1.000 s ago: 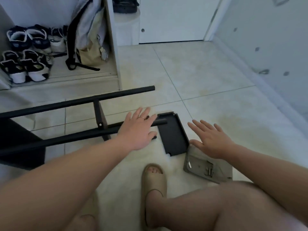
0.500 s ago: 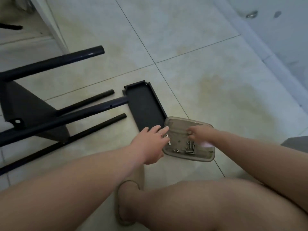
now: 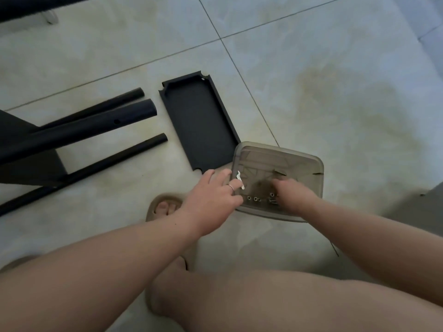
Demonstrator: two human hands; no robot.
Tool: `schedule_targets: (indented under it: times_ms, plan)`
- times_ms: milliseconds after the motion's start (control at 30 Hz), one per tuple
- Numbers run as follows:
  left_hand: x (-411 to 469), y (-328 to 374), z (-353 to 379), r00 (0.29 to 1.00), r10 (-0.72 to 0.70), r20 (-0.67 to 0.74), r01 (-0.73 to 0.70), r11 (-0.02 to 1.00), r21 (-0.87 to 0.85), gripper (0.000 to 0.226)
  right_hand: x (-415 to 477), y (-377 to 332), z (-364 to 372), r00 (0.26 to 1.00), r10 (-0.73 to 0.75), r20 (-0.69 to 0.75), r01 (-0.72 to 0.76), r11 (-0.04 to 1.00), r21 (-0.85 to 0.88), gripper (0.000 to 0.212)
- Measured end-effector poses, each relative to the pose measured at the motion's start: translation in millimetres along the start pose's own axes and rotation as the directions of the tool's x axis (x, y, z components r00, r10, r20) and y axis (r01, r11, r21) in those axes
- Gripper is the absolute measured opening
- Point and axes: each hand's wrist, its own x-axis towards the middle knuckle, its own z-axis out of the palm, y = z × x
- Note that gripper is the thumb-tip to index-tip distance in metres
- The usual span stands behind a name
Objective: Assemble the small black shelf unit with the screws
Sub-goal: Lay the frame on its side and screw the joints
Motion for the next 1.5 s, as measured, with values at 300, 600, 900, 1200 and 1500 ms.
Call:
schedule_targets:
  times_ms: [300, 600, 900, 1200, 1500]
  plan:
    - [-1, -4, 0, 0.997, -0.006, -0.076, 0.004, 1.0, -0.02, 0.016, 17, 0, 14, 0.97, 0.116, -0.213, -0.062, 0.967, 0.248, 0.034]
    - [-2, -2, 7, 0.995, -0.046, -0.086, 0.042, 0.998, -0.051, 0.015, 35, 4, 14, 0.958, 0.019, -0.287, 0.005, 0.996, 0.084, 0.017]
    - [-4, 3, -1, 0.998, -0.059, 0.009, 0.06, 0.996, -0.058, 0.034, -3, -13, -23, 0.923, 0.075, -0.378, 0.091, 0.911, 0.401, 0.009]
    - [-82, -37, -77, 0.977, -0.168, 0.134, 0.175, 0.983, -0.048, 0.037, -74, -88, -122, 0.833, -0.127, -0.538, 0.407, 0.8, 0.441, 0.01]
    - [-219, -104, -165, 0.883, -0.466, 0.057, 0.469, 0.868, -0.165, 0.019, -170, -207, -205, 0.712, -0.367, -0.599, 0.645, 0.679, 0.351, 0.025]
